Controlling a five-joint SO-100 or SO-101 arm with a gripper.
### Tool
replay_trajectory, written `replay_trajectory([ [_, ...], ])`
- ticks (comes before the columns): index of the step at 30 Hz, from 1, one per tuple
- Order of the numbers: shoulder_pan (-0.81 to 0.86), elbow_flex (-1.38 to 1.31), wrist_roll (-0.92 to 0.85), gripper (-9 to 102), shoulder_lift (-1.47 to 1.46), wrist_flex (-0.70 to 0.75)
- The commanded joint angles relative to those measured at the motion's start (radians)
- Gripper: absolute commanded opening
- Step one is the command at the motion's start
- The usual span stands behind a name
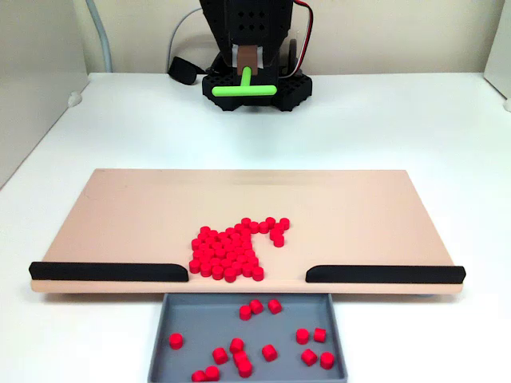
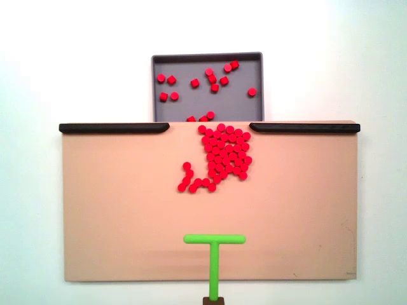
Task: Push granules from left to the grey container
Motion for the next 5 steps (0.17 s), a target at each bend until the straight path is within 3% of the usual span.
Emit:
replay_trajectory([
  [1,-0.008,-0.017,-0.003,0,0.017,-0.003],
  [5,-0.006,-0.017,-0.003,0,0.015,-0.003],
])
